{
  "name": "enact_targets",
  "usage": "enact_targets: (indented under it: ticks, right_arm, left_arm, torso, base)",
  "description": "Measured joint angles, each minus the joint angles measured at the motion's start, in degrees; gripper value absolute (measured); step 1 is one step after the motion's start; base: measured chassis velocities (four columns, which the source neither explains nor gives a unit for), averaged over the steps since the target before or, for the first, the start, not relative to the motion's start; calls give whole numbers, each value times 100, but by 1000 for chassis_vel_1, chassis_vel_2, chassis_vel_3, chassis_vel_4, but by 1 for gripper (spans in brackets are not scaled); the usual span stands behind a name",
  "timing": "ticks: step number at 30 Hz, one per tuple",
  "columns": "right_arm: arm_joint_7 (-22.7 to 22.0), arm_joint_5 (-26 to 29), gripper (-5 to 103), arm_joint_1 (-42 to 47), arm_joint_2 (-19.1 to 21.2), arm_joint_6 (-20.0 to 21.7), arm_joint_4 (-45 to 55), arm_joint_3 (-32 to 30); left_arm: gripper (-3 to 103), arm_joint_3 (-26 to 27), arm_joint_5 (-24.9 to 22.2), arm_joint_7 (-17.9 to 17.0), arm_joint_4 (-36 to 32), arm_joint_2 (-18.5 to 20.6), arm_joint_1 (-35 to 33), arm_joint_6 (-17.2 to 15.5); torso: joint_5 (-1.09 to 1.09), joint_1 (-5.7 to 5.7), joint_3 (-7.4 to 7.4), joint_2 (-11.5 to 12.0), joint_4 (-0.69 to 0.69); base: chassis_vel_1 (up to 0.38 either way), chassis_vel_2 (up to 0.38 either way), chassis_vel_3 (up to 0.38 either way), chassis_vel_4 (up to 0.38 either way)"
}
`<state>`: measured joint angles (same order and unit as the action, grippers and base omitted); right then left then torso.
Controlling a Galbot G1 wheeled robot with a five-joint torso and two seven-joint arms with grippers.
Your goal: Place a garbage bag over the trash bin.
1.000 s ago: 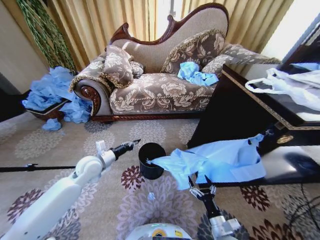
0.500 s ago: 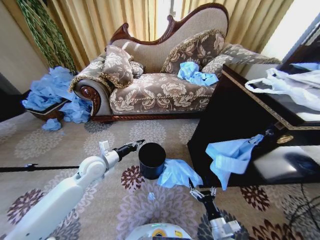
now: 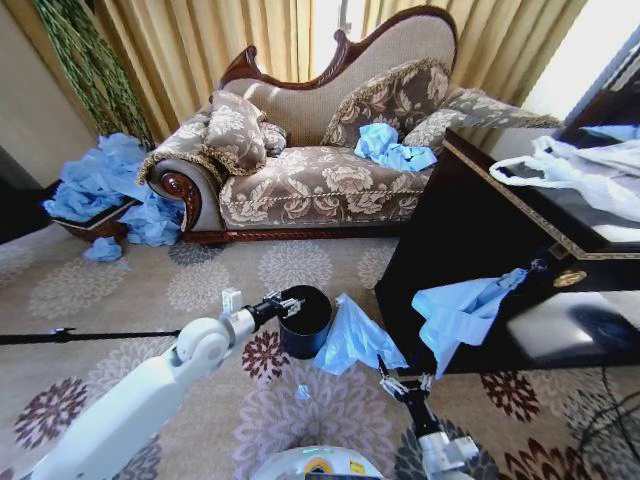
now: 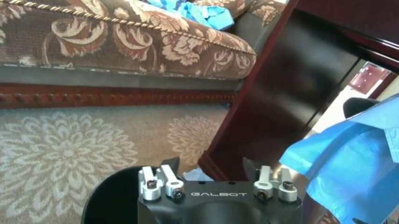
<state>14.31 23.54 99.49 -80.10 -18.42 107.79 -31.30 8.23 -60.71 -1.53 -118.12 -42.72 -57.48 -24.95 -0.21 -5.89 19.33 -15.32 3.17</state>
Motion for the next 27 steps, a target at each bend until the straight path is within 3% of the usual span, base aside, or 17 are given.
enact_targets:
  ticks: [2,5,8,16,27]
  right_arm:
    - [-3,60,100,-30,14,39,-22,9]
    - [-55,367,100,-243,100,229,-213,105]
    - [-125,562,100,-455,149,343,-424,227]
    - [-324,616,100,-1317,213,413,-1225,515]
    - [-450,688,100,-1840,457,673,-1816,1134]
  left_arm:
    - [75,49,-7,-18,-33,22,-47,0]
    - [91,262,-13,-95,-184,145,-271,14]
    - [98,362,-37,-215,-320,237,-438,30]
    - [100,622,-203,-441,-485,458,-639,51]
    - [100,1054,-311,-480,-597,503,-999,56]
  torso:
    - [0,0,0,0,0]
    - [1,0,0,0,-2]
    - [1,0,0,0,-1]
    - [1,0,0,0,-1]
    - [0,0,0,0,-1]
  base:
    - [0,0,0,0]
    - [0,0,0,0]
    - [0,0,0,0]
    - [0,0,0,0]
    - [0,0,0,0]
